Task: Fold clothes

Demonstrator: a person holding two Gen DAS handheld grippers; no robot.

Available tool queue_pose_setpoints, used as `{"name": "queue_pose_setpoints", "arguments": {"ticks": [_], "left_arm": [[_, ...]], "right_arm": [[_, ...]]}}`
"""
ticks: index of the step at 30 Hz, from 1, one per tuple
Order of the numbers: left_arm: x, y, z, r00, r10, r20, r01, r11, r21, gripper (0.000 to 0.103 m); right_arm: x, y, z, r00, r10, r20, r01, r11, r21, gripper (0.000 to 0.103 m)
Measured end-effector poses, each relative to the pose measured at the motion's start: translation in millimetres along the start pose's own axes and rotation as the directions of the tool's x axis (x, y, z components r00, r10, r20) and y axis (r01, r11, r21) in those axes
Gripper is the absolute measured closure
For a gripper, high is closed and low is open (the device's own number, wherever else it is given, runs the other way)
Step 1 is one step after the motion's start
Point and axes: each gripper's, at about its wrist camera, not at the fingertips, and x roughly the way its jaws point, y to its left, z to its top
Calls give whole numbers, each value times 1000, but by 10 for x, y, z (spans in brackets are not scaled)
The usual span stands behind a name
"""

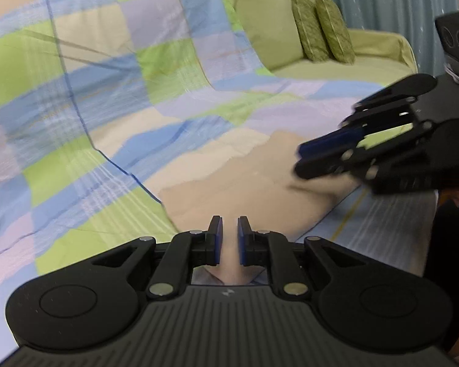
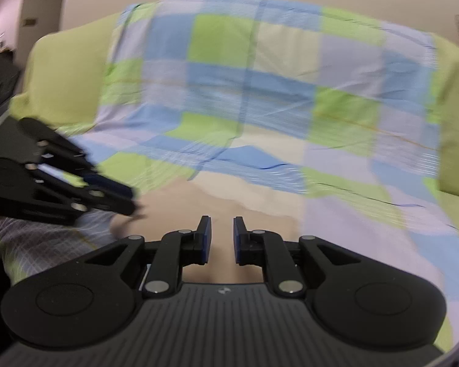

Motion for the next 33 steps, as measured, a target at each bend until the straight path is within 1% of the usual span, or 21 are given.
{"name": "queue_pose_setpoints", "arguments": {"ticks": [3,5,7,9,10,12,13,14,15,16,18,19,21,22,23,24,25,26,28,31,33], "left_arm": [[48,64,-37,1000,-13,0,13,1000,-18,88],[54,71,-55,1000,-15,3,16,1000,-19,88],[74,73,-72,1000,-12,7,12,1000,-21,88],[68,68,-70,1000,-8,5,8,1000,-20,88],[55,65,-68,1000,-6,5,6,1000,-21,88],[28,45,-48,1000,3,5,-3,1000,-13,88],[-5,23,-27,1000,11,8,-11,1000,-5,88],[-53,-1,-3,1000,14,17,-15,1000,5,88],[-107,-34,15,999,1,33,-1,1000,20,89],[-162,-69,33,999,-16,49,14,999,36,88],[-210,-164,40,997,-51,61,44,993,109,88],[-202,-218,29,997,-52,55,42,986,159,88],[-160,-295,1,998,-43,41,32,971,237,88],[-138,-311,-10,999,-37,35,27,966,257,88],[-116,-323,-21,999,-31,29,22,961,274,88],[-66,-339,-49,1000,-6,19,0,950,314,88],[-41,-333,-61,1000,3,14,-7,946,323,88],[-25,-323,-68,1000,3,12,-7,947,322,88],[-6,-251,-84,1000,-19,16,14,961,275,88],[-2,-235,-114,999,-25,27,17,968,251,88],[-2,-240,-118,999,-22,30,13,968,251,88]], "right_arm": [[148,-26,-162,999,19,-51,-21,999,-42,92],[54,-79,-277,999,16,-50,-19,999,-45,92],[-23,-146,-341,998,-11,-54,9,999,-40,93],[-133,-259,-385,994,-77,-73,77,997,4,88],[-171,-258,-378,992,-98,-77,99,995,1,88],[-315,-173,-336,990,-129,-60,126,991,-44,88],[-354,-79,-310,992,-118,-47,114,990,-79,88],[-390,18,-285,994,-106,-34,101,988,-114,85],[-375,129,-281,995,-95,-33,88,981,-175,79],[-356,241,-278,996,-84,-34,74,969,-237,76],[-289,398,-309,995,-86,-51,64,940,-336,75],[-240,468,-324,994,-90,-63,59,921,-385,75],[-107,584,-337,991,-111,-77,59,867,-494,75],[-74,609,-327,990,-115,-83,56,855,-515,75],[-13,633,-307,987,-124,-104,47,833,-551,75],[20,649,-297,985,-129,-113,42,819,-572,76],[63,668,-285,983,-134,-126,31,797,-603,77],[110,680,-277,979,-134,-151,6,768,-641,82],[117,670,-284,976,-139,-165,-10,737,-676,90],[74,568,-320,975,-150,-167,-7,723,-690,91],[46,517,-369,972,-164,-166,6,726,-688,92]]}}
